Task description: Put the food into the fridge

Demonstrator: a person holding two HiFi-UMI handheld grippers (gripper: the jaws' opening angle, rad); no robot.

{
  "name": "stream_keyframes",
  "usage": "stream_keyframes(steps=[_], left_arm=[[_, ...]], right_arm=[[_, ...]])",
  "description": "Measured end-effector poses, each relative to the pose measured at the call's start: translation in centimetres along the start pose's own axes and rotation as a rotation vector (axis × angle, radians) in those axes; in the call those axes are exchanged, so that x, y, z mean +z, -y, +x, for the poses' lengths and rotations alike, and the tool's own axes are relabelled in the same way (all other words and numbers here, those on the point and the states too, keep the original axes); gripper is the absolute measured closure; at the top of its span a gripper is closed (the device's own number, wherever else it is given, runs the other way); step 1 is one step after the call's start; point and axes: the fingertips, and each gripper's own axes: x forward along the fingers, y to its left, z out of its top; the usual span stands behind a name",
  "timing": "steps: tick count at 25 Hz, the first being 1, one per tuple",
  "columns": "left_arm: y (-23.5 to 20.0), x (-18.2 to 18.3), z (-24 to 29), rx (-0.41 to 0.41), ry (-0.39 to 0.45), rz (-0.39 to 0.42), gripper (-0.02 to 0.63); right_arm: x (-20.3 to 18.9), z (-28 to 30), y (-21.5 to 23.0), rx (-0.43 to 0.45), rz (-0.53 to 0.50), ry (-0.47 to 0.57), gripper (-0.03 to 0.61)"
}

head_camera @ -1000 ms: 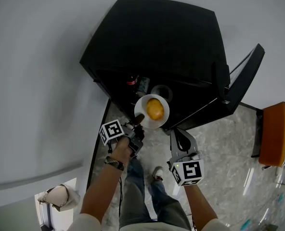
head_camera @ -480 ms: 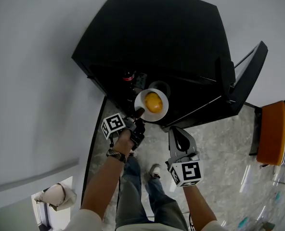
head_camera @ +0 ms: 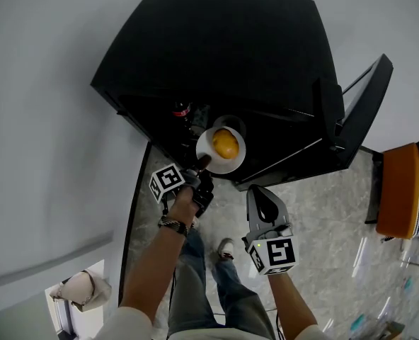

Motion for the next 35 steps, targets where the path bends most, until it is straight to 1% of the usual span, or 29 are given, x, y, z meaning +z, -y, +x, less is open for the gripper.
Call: stream_keyframes(steps=[5, 14, 18, 22, 23, 24, 27, 31, 35], left_arm=[[0.1, 0.2, 0.7, -0.008, 0.024, -0.007, 0.595], [0.7, 0.6, 2.6, -0.006, 0.089, -0.066, 0.595], [0.7, 0.5, 3.2, 0.000, 0.093, -0.082, 0.595], [1.1, 0.5, 3.2, -0.029, 0.108, -0.108, 0.569], [1.3, 0.5, 3.2, -0.040, 0.106, -0.109, 0.531], [1.6, 0.3, 3.3, -0.050, 0.098, -0.107, 0.513], [1.7, -0.2, 3.4, -0.057, 0.074, -0.100, 0.493], [1.5, -0.1, 3.3, -0.059, 0.078, -0.102, 0.491], [0.9, -0.4, 3.1, -0.037, 0.072, -0.101, 0.486]], right_arm=[[-0.1, -0.3, 0.5, -0.004, 0.004, -0.001, 0.572], [-0.3, -0.8, 1.0, 0.000, 0.004, -0.001, 0.572], [-0.1, -0.9, 1.2, -0.004, -0.014, 0.001, 0.572], [-0.3, -1.1, 1.3, -0.009, 0.000, 0.005, 0.572], [-0.4, -1.2, 1.3, -0.009, 0.002, 0.003, 0.572], [-0.5, -1.2, 1.3, -0.009, 0.004, 0.001, 0.572], [-0.9, -1.2, 1.2, -0.006, 0.007, -0.007, 0.572], [-1.0, -1.2, 1.0, 0.002, 0.009, -0.007, 0.572], [-0.8, -1.1, 1.1, 0.007, 0.005, -0.008, 0.572]])
